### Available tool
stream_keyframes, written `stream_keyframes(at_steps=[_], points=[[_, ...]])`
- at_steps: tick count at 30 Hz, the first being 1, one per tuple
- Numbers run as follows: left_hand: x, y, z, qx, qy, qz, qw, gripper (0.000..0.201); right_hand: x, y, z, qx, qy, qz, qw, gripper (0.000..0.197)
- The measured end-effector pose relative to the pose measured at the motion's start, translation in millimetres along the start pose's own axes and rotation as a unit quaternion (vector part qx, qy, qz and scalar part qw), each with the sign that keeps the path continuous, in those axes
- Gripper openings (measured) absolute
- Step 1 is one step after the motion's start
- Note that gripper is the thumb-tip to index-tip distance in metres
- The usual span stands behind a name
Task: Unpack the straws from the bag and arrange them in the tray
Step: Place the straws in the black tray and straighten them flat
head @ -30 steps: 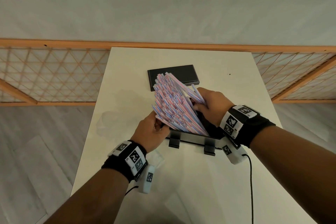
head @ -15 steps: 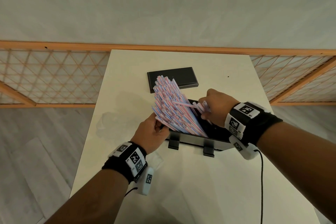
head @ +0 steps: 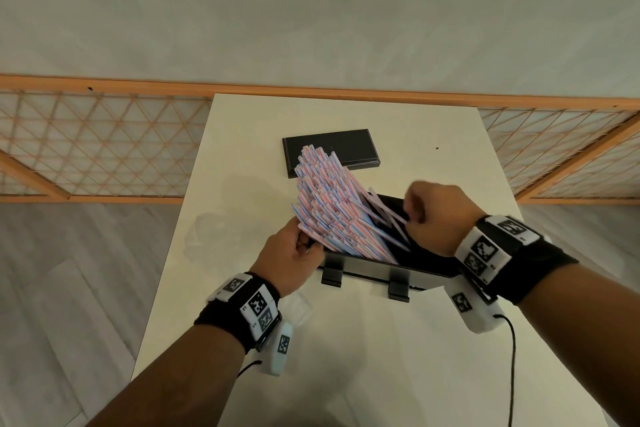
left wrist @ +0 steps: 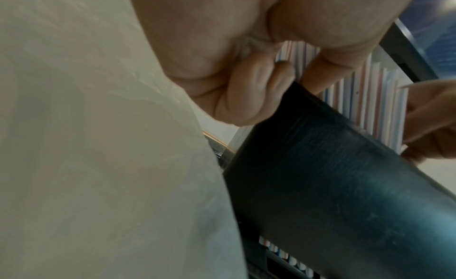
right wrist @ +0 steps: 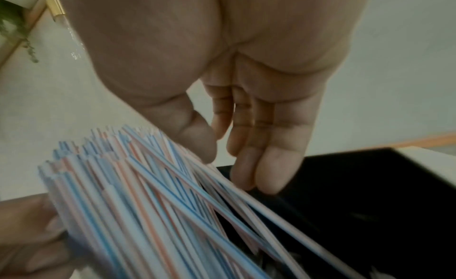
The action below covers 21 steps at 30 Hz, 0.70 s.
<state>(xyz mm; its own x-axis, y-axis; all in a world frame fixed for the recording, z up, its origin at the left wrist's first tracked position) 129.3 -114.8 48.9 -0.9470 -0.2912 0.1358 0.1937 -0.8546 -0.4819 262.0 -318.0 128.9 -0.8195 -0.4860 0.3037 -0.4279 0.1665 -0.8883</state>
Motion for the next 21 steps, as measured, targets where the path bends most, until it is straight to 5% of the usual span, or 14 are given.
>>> stream_keyframes(at_steps=[6, 13, 21], points=[[-2, 2, 0, -0.010, -0.005, -0.003, 1.000, 0.022, 31, 55, 2, -0.015, -0.029, -0.194, 0.981, 0.032], [0, -1, 5, -0.037, -0.016, -0.005, 0.999, 0.033, 20, 54, 10, -0.039, -0.017, -0.089, 0.995, 0.040], [3, -11, 26, -0.064, -0.027, 0.023, 0.997, 0.027, 21, 68, 9, -0.050, 0.041, -0.132, 0.989, 0.088]])
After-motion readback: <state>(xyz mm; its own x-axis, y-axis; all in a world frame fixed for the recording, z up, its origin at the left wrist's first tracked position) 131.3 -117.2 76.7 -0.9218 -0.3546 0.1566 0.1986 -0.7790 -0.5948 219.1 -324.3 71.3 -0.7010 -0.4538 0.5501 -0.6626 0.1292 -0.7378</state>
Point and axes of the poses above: each hand's wrist, its own x-axis away from the middle knuckle, its own y-axis out of the palm, z = x × y, the point moved 6 cm from there along -x, towards the middle knuckle
